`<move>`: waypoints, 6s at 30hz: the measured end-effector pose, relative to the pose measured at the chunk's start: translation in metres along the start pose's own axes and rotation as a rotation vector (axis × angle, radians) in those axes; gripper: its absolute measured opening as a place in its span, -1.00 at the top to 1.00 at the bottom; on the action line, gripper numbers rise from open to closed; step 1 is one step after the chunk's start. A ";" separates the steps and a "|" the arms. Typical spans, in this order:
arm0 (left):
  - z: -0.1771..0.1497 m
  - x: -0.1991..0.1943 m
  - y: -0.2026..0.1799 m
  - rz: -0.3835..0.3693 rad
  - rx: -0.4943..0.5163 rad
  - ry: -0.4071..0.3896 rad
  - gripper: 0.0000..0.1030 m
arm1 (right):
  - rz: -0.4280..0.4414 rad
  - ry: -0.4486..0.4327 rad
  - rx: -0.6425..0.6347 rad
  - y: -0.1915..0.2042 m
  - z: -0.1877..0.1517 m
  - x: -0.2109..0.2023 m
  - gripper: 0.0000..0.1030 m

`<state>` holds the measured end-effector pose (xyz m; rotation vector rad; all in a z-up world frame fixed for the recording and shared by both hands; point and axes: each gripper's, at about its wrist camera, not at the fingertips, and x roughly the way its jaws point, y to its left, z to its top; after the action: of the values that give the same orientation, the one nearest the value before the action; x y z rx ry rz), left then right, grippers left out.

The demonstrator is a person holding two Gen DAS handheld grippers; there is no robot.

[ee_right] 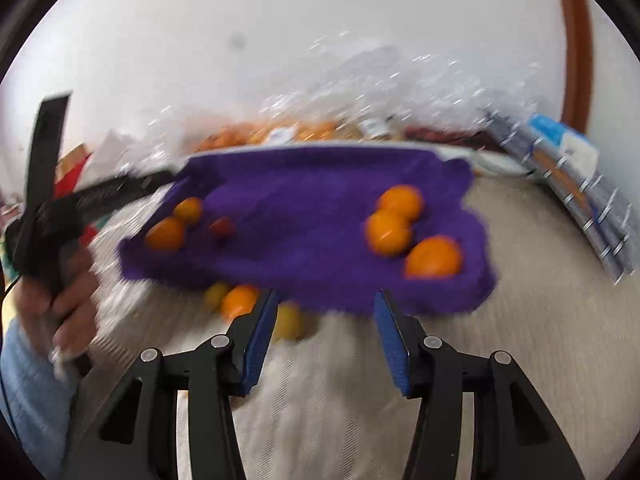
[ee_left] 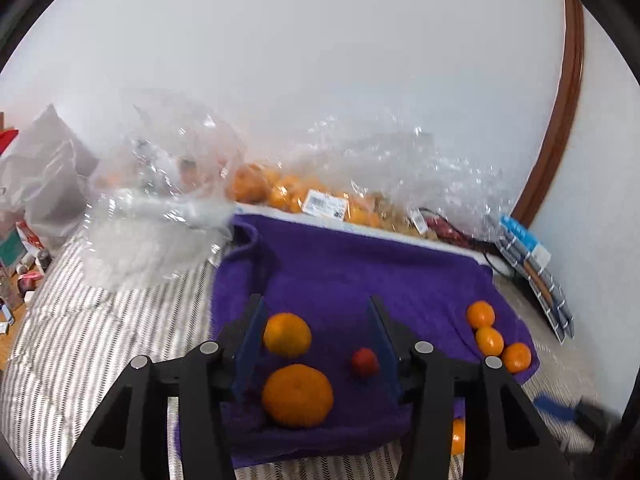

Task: Organize fruits
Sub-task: 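Grasp a small orange from the bedspread with the right tool, then grasp the olive-green fruit with the left tool while the right tool holds its orange, then lower both held fruits onto the purple towel and open both tools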

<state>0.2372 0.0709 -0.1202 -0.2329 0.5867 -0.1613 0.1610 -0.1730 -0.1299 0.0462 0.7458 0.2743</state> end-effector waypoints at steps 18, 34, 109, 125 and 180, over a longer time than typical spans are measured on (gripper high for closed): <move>-0.004 -0.024 -0.010 -0.051 0.074 -0.063 -0.03 | 0.034 0.105 -0.035 0.059 -0.043 0.009 0.35; -0.068 -0.033 -0.065 -0.199 0.291 0.213 -0.02 | -0.217 -0.025 0.001 -0.054 -0.043 -0.041 0.35; -0.067 -0.044 -0.060 -0.107 0.122 0.039 0.52 | -0.106 -0.069 0.215 -0.096 -0.050 -0.046 0.35; 0.005 -0.078 -0.016 0.031 0.065 0.013 0.52 | -0.095 -0.150 0.105 -0.066 0.054 -0.045 0.35; -0.013 0.033 -0.013 0.037 0.024 0.104 0.36 | -0.137 -0.207 0.156 -0.082 0.061 0.030 -0.07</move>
<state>0.2558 0.0491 -0.1449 -0.1914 0.6914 -0.1448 0.2420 -0.2404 -0.1165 0.1684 0.5598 0.0787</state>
